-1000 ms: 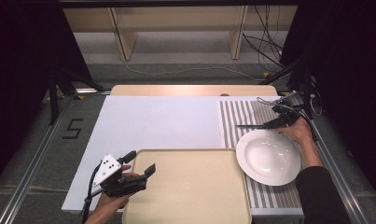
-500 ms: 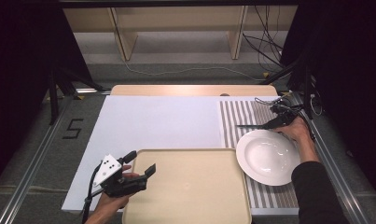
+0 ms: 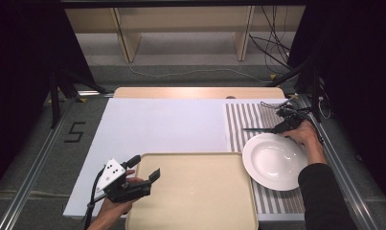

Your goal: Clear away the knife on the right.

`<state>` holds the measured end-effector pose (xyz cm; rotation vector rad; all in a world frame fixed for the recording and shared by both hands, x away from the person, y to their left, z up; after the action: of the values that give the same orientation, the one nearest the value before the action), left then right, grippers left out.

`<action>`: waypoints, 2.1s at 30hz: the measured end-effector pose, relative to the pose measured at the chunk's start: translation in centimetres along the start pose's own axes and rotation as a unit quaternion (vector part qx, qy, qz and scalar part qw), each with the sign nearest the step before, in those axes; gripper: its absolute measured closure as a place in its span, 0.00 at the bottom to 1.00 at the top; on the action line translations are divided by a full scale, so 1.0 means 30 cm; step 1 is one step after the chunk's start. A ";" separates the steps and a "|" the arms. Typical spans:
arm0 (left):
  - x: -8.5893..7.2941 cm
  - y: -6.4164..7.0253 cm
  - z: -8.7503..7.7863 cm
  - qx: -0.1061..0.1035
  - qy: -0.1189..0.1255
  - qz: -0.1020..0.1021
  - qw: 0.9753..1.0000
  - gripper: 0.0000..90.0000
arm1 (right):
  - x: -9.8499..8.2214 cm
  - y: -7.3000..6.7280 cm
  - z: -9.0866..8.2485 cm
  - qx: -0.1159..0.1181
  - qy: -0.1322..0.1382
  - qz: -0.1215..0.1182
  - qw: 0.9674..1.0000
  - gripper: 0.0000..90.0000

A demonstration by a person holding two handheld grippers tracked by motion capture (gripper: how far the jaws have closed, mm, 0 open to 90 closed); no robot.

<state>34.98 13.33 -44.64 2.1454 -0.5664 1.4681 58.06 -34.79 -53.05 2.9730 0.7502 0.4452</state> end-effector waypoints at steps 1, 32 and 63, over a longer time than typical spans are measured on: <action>0.000 0.000 0.000 0.000 0.000 0.000 1.000 0.17 | -0.002 -0.001 0.002 -0.001 -0.004 0.000 1.000 0.35; -0.001 0.003 0.000 -0.001 -0.002 0.003 1.000 0.17 | 0.017 -0.073 -0.013 -0.003 -0.068 -0.076 0.995 0.85; -0.003 -0.001 0.003 0.001 -0.003 0.000 1.000 0.17 | 0.049 -0.055 -0.072 -0.070 -0.010 -0.143 0.987 0.86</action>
<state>35.02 13.30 -44.76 2.1512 -0.5660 1.4634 57.92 -32.70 -50.76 2.6791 1.0738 0.4303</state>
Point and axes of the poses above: each handheld gripper's, and its own axes: z roughly forward along the jaws, x roughly out of its top, y roughly to its right, the point moved 8 cm from there along z, roughly forward along the jaws, and after that the axes turned 5 degrees about -y, right-handed, at the moved point
